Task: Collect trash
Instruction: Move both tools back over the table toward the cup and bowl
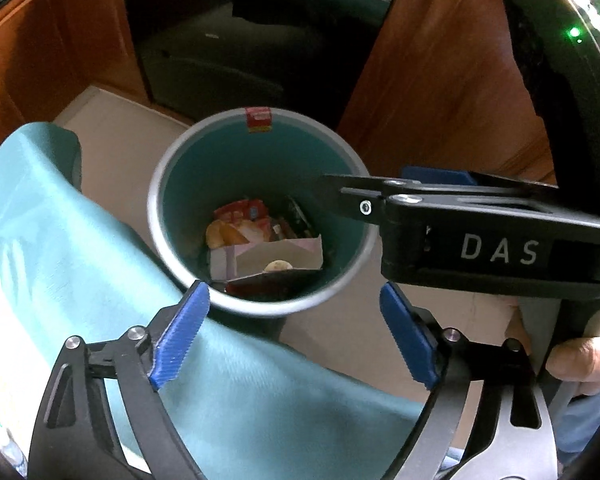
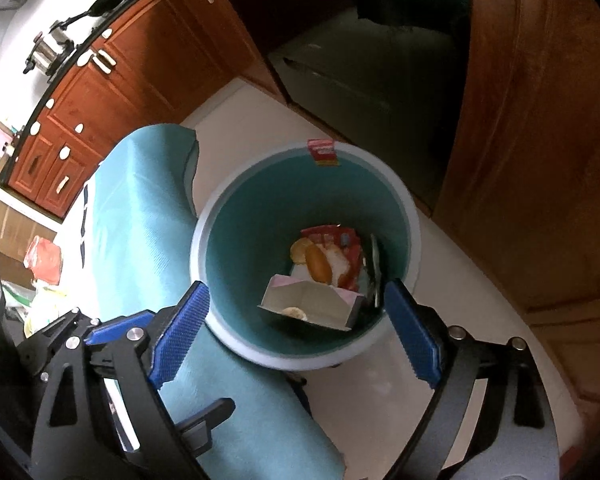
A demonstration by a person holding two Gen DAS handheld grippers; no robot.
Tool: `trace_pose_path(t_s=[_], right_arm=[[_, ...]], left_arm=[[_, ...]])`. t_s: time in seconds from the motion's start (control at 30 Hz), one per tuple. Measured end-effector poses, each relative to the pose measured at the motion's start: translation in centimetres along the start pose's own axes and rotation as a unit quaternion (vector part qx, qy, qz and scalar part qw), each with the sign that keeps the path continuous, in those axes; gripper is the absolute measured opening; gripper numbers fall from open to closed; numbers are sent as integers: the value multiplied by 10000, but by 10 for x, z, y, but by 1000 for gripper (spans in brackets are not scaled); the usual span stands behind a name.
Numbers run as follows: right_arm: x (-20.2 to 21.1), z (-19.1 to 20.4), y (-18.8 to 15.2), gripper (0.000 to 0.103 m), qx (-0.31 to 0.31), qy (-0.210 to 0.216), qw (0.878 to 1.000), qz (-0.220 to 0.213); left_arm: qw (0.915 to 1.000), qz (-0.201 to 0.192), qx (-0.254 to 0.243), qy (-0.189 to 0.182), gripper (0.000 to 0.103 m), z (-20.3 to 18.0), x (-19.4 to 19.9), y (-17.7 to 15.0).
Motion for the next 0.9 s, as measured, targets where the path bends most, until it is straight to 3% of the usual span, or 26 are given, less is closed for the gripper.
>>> trace_pose_path(t_s=[0.3, 0.57, 0.8, 0.9], right_arm=[[37, 32, -11, 86, 246, -58, 9996, -144], [79, 78, -28, 94, 639, -128, 9973, -351], [89, 151, -50, 97, 1241, 122, 9918, -266], [81, 187, -62, 97, 1534, 302, 9877, -96]], left_arm=[[9989, -460, 50, 8, 96, 1, 48, -17], [9952, -962, 182, -50, 99, 15, 104, -51], [9875, -1522, 420, -11, 99, 52, 153, -109], [9850, -1627, 452, 343, 99, 74, 171, -138]])
Point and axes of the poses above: each gripper's, at about its wrist camera, not at the fingertips, and x roughly against the way its jaws point, z to its left, y to its top, the point moved 3 cm from there along -x, roughly the way its jaws point, and after that the axes turned 6 degrees about x, right-handed, at the moved point
